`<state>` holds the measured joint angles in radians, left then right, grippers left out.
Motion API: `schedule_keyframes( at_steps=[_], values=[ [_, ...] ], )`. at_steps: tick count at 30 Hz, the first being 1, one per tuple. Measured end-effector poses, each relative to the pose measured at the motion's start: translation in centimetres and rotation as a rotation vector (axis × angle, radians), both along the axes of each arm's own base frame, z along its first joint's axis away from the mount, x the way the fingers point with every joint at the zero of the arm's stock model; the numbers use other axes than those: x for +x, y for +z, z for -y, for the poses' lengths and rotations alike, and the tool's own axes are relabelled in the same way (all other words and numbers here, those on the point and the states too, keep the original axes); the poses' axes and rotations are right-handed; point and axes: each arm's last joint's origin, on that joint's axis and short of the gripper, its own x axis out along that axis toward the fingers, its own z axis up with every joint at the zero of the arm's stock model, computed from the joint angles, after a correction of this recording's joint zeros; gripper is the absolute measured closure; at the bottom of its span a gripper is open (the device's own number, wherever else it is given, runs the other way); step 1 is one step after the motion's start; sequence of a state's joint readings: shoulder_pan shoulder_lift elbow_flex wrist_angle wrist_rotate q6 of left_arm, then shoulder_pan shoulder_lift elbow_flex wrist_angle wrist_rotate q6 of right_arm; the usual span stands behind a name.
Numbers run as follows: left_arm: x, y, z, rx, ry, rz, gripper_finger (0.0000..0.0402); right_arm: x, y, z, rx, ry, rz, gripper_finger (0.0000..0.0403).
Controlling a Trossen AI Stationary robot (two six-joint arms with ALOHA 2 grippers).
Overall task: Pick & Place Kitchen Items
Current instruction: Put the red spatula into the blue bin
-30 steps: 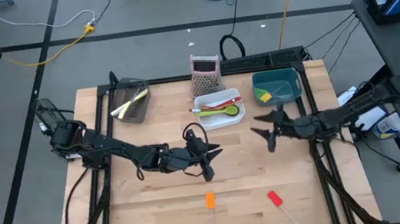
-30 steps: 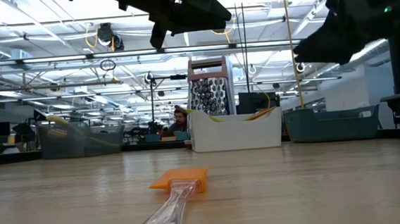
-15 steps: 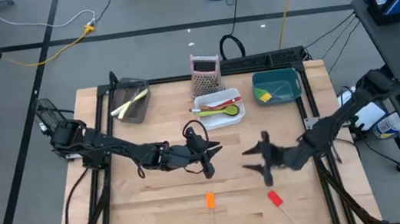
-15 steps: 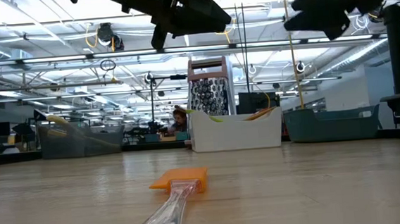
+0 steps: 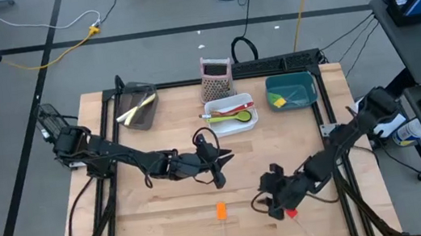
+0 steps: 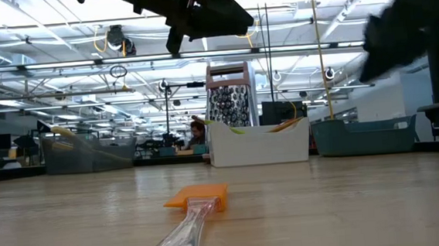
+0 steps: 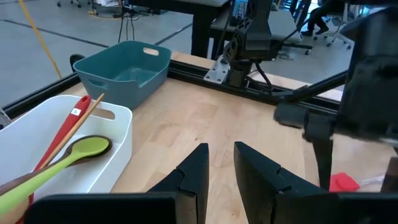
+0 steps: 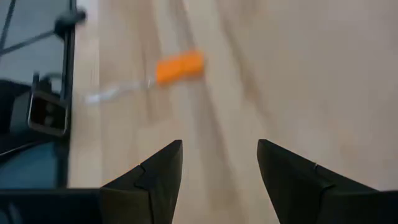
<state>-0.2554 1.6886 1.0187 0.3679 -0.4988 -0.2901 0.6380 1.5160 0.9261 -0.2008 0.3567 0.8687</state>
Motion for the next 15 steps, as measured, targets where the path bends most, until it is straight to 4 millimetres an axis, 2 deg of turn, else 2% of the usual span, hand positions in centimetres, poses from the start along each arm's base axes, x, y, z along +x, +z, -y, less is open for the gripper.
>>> schedule_keyframes(
  at_steps=[9, 15],
  values=[
    [0.1, 0.0, -0.2, 0.046, -0.007, -0.008, 0.0325, -2.3, -2.2, -0.7, 0.195, -0.153, -0.349, 0.0203],
    [0.3, 0.0, -1.2, 0.047, 0.02, -0.01, 0.0325, -3.5, -2.4, -1.7, 0.289, -0.243, -0.442, 0.0203]
  ],
)
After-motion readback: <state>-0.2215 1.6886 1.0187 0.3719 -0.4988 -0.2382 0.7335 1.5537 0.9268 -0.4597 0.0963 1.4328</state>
